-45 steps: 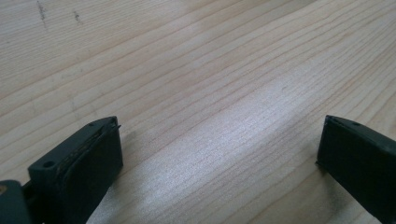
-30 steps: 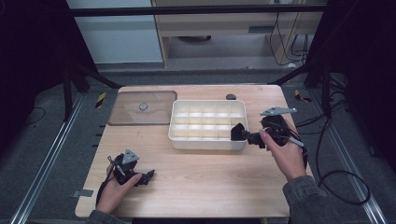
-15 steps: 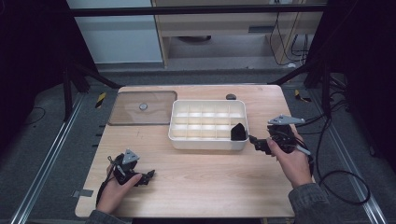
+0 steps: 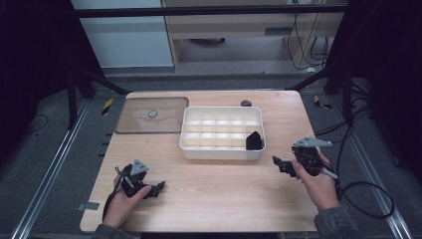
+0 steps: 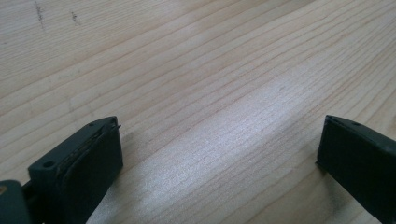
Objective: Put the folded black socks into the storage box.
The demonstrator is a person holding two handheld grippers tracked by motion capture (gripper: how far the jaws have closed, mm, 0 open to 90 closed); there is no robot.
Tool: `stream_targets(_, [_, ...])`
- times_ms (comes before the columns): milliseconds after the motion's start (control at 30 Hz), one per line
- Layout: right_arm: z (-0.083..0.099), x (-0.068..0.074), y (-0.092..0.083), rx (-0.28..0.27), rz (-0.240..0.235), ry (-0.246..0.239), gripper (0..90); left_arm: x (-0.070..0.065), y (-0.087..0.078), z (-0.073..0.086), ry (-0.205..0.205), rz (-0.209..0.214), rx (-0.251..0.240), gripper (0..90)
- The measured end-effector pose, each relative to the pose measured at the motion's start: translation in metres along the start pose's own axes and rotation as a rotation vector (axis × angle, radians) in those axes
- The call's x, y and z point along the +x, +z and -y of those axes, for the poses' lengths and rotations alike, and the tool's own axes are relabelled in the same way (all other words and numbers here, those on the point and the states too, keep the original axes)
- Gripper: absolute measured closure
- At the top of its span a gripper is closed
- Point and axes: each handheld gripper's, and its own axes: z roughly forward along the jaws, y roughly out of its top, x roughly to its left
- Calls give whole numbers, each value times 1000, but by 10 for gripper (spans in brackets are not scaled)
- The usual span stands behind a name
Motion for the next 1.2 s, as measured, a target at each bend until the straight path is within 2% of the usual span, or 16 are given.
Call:
stream_targets(233, [24,-3,9,26,10,-4,144,0,0,0,-1,1,0,0])
stream_targets(500, [47,-8,18,55,31,12,133,-1,0,0,0,3,1,0])
stream_targets(833, [59,-15,22,60,40,29,124,-1,0,0,-1,2,1,0])
stream_targets(1200, [67,-16,26,61,45,49,115,-1,0,0,-1,2,1,0])
